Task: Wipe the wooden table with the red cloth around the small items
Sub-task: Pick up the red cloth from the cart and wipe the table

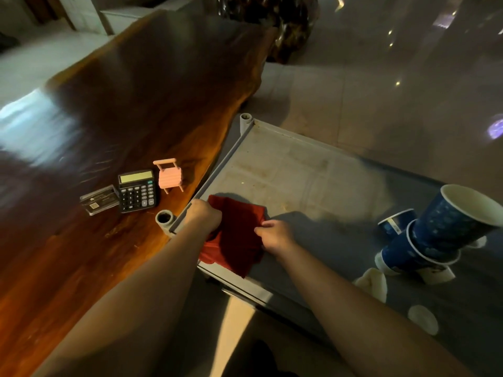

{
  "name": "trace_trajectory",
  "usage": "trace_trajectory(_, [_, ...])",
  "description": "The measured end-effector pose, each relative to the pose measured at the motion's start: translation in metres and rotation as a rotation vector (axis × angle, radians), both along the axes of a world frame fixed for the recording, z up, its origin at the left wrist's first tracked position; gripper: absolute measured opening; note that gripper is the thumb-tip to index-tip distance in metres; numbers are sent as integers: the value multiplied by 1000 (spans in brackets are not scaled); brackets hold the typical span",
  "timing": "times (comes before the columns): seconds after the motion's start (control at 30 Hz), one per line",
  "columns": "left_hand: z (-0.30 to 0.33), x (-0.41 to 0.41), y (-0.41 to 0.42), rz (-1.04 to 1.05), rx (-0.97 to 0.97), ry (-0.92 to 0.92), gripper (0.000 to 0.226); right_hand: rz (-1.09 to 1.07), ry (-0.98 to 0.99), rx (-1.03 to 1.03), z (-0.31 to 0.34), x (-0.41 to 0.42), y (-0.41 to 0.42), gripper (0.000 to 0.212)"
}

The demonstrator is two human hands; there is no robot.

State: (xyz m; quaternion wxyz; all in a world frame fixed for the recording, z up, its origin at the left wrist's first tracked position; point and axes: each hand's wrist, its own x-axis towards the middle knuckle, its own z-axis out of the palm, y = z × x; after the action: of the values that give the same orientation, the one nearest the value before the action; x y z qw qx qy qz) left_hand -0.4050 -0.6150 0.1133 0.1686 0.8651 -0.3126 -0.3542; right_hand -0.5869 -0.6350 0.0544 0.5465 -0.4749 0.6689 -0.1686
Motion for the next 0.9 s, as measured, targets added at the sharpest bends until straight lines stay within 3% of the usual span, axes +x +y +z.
trace_trajectory(0.2, [14,3,12,-134,-137,56,28,15,-76,-39,3,-6,-2,22])
trace_trajectory(0.33, [33,9,35,-191,-279,168,13,-1,-106,-110,21,-6,-3,51])
trace_trajectory(0.47, [56,14,70,-210,-472,333,7,305,-89,-246,54,-7,-1,89])
trace_trajectory(0.53, [69,19,92,-229,-550,351,8,474,-112,-312,69,2,3,78])
trace_trajectory(0.67, [98,34,143,-139,-675,316,16,671,-175,-374,89,33,23,28])
trace_trajectory(0.9, [114,68,263,166,-746,253,10,1088,-343,-176,120,102,82,23])
